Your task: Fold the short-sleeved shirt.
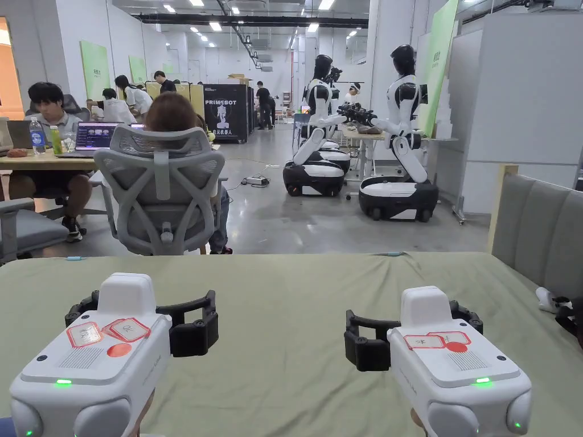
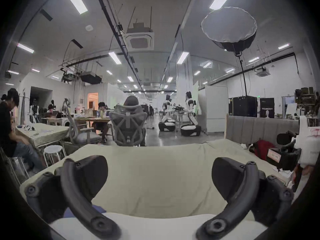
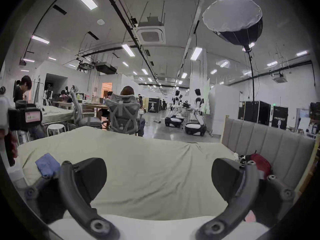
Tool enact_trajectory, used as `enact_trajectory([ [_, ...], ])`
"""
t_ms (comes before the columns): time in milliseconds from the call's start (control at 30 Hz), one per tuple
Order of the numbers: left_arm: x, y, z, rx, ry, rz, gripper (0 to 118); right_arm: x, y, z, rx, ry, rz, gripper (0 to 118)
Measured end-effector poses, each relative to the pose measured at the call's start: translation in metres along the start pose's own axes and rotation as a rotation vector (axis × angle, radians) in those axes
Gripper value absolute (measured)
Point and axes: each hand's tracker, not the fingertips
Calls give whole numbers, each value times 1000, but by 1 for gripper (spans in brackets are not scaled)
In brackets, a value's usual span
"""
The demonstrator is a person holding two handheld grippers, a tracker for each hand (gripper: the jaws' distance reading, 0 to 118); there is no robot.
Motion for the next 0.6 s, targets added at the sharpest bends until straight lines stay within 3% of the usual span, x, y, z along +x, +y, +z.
enact_trajectory([
  [333, -6, 2, 4, 7, 12, 8, 118, -9, 2, -3, -25, -19, 31, 118],
  [600, -7, -2, 3, -5, 3, 11, 118, -8, 3, -4, -20, -2, -18, 118],
])
